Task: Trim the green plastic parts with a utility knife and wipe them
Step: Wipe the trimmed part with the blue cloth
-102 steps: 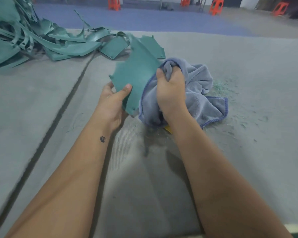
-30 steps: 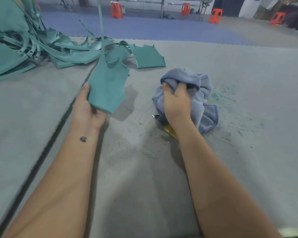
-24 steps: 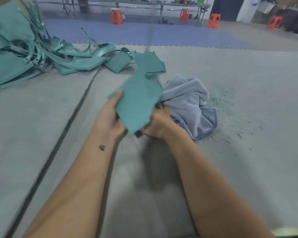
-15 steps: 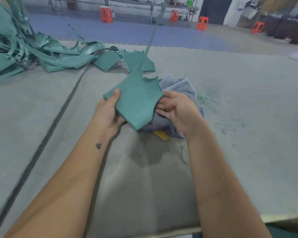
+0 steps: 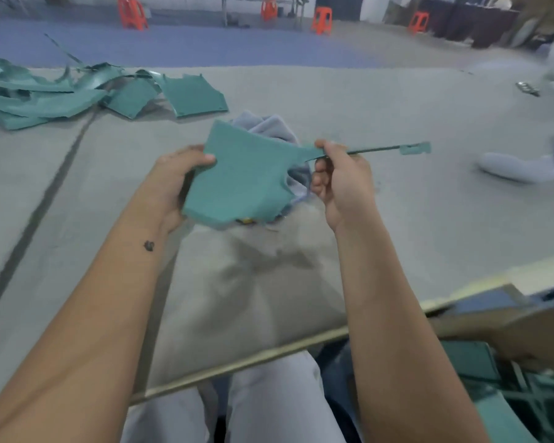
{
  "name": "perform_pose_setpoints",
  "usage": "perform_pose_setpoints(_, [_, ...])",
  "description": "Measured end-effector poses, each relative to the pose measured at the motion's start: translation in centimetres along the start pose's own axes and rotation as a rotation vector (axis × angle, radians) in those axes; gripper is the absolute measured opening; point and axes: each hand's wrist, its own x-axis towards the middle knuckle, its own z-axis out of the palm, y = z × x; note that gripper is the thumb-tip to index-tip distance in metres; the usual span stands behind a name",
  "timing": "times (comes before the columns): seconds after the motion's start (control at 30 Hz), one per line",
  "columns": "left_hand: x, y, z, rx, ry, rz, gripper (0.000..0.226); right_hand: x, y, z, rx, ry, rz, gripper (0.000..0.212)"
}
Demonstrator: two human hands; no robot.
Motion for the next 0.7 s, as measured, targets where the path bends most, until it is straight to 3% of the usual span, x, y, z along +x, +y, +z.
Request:
perform_pose_setpoints(0.13, [-1.2, -1.6, 4.7, 0.123, -0.106, 0.112, 0.026, -1.5, -2.2, -4.4, 0.157, 0.212, -0.039, 0.016])
perform_pose_setpoints(0.27, [-2.2, -3.6, 13.5, 0.302, -0.196, 0.302, 0.028, -3.8, -4.6, -11.3, 0.307, 0.452, -0.159, 0.024])
perform_pose_setpoints(0.37, [-4.1, -5.4, 21.6, 0.437, -0.384, 0.401, 0.037, -6.5, -6.1, -19.0, 0.403, 0.663, -0.240, 0.028])
perform_pose_setpoints(0.53, [-10.8, -11.0, 31.9, 0.531, -0.671, 0.346, 0.046, -13.2, -5.7, -30.5, 0.451, 1.006, -0.268, 0.024])
perform_pose_setpoints(0.7, [-16.1, -19.7, 34.4, 0.527, -0.875, 0.183, 0.045, -19.9, -2.1, -37.7, 0.479, 1.280, -0.126, 0.008])
